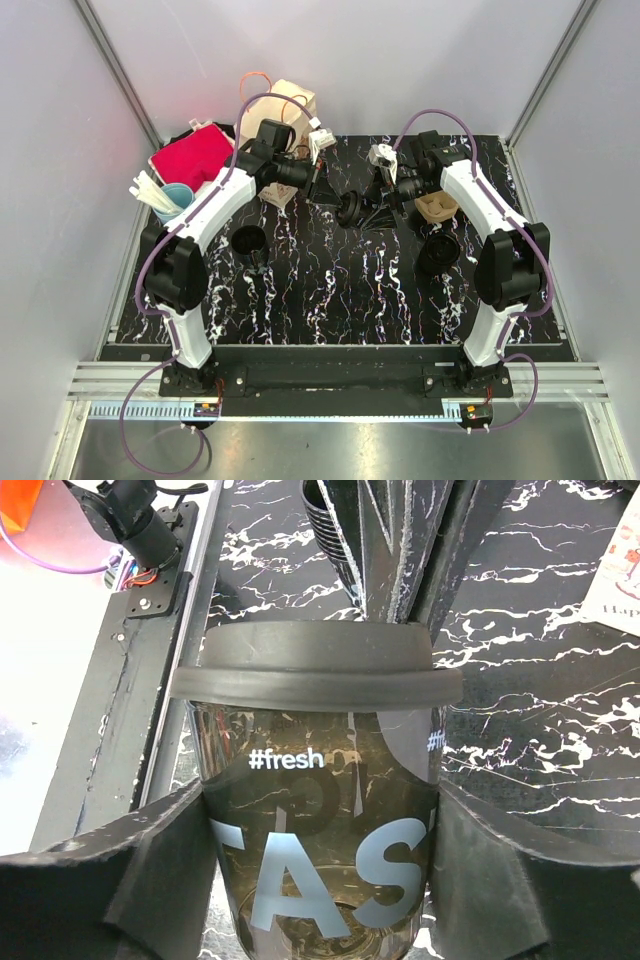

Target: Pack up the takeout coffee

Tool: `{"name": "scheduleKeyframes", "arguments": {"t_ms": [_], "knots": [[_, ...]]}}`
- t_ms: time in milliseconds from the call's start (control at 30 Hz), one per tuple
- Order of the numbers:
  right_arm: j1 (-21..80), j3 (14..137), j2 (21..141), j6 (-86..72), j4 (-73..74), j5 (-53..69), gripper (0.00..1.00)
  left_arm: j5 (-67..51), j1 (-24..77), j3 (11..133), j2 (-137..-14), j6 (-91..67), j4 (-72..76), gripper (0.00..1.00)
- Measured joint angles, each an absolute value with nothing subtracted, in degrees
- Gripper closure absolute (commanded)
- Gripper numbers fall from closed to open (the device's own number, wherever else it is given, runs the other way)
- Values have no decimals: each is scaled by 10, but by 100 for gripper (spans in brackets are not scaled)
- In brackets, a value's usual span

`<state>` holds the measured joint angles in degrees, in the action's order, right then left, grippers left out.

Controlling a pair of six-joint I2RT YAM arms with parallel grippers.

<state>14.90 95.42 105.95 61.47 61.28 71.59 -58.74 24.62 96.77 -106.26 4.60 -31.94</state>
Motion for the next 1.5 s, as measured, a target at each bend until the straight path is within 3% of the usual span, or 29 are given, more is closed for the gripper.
{"name": "scheduleKeyframes", "arguments": {"t_ms": [133, 500, 800, 1000, 1233, 1500], "knots": [[149, 954, 1060, 610, 609, 715, 0, -569, 248, 978, -1063, 49, -335, 100], [128, 944, 1058, 551, 554, 706, 0, -434, 261, 1012, -1063, 94, -407, 100], [89, 846, 972, 400, 429, 602, 1, -245, 290, 1017, -1071, 122, -460, 100], [91, 844, 970, 272, 383, 537, 0, -147, 328, 1129, -1166, 123, -528, 100], [91, 832, 976, 213, 356, 479, 0, -87, 356, 1227, -1266, 123, -609, 100], [91, 778, 964, 203, 347, 435, 0, -63, 368, 1245, -1274, 127, -645, 96]]}}
